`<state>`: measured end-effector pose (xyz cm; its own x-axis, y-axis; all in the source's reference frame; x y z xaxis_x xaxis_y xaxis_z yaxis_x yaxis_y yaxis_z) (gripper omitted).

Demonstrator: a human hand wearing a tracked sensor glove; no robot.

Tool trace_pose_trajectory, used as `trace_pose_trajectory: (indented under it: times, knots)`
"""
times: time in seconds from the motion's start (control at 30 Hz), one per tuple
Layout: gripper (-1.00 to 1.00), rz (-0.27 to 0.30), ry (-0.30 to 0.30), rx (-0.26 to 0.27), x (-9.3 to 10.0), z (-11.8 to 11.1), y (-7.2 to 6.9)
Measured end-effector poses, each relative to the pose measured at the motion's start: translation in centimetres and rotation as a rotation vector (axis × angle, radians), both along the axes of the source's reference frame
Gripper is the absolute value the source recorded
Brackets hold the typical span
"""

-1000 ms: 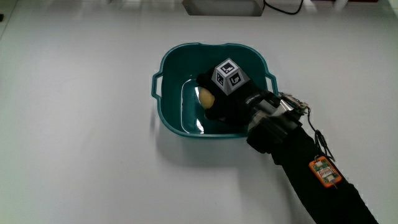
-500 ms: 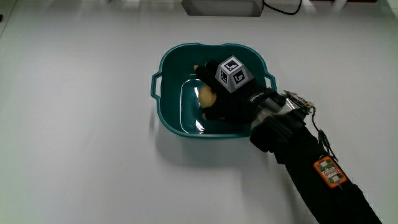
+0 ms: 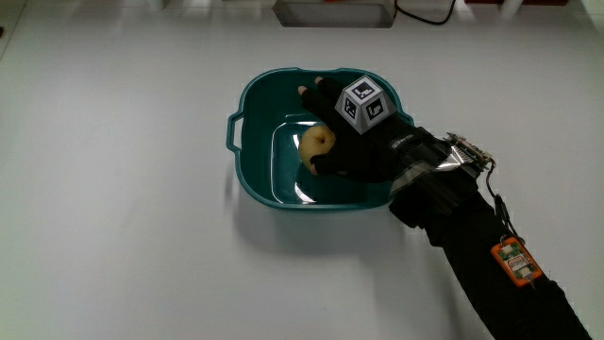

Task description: Place pear into plate

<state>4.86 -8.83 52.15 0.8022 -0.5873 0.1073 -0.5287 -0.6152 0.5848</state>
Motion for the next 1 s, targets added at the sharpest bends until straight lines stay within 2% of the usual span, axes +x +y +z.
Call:
trace_pose_trajectory:
  times: [0.27,0.63,0.67,0.77,0.97,1.0]
  knots:
    - [-1.0,0.024,-0.035,0.018,0.8,-1.5,-0.7]
    - [-1.0,0.03,-0.055,0.05,1.4,-2.9,-0.9]
    - [-1.0,0.025,-0.059,0.037,1.6,-2.8,-1.0]
    - [-1.0,0.027,-0.059,0.052,2.0,-3.2,-1.0]
    - [-1.0,0.045,-0.06,0.046,3.7,-3.4,-1.0]
    - [-1.0,0.039,-0.064,0.06,3.9,-3.9,-0.9]
